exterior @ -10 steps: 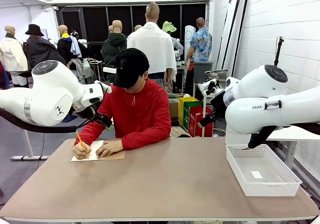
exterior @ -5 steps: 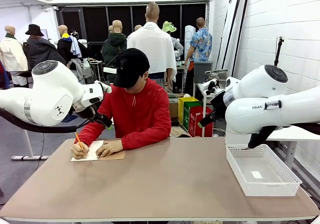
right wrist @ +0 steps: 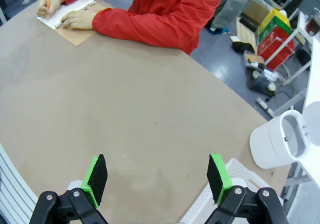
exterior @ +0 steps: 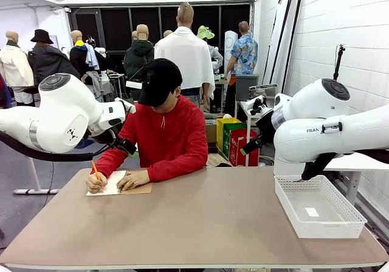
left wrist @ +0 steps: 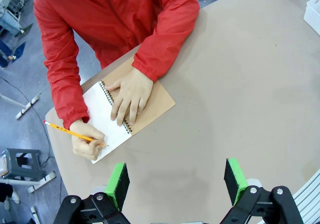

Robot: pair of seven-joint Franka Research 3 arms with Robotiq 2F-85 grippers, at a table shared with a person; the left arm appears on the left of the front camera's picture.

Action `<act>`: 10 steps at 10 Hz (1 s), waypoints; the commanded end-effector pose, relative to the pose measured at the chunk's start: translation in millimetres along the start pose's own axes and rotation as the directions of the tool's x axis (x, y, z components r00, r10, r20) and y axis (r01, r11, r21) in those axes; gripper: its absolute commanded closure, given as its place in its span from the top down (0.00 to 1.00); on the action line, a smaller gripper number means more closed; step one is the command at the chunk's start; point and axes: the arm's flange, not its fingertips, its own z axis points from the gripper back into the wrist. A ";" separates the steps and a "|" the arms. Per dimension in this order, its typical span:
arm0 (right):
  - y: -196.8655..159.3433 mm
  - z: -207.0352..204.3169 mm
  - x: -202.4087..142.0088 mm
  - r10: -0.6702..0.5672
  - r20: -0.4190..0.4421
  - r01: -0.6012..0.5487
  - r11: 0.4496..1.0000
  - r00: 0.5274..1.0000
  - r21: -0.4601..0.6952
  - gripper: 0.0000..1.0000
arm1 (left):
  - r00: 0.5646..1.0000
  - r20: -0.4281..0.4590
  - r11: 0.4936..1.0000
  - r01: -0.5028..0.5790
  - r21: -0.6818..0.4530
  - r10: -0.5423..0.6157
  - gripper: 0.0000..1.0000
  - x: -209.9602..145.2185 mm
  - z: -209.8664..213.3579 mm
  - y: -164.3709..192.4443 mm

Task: Sort the paper based on its condition.
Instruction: If a person hands you a paper, place it in the Organizing basket , and if it's crumpled, put it in the Trash can.

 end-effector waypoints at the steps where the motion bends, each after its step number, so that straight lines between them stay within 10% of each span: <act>1: -0.5 0.1 -0.1 -0.001 0.001 0.001 1.000 1.000 0.001 1.00 | 1.000 -0.002 1.000 0.004 -0.001 -0.004 1.00 -0.1 0.0 -0.6; 10: -0.5 0.1 -0.1 -0.001 0.001 0.001 1.000 1.000 0.001 1.00 | 1.000 -0.002 1.000 0.004 -0.001 -0.004 1.00 -0.1 0.0 -0.6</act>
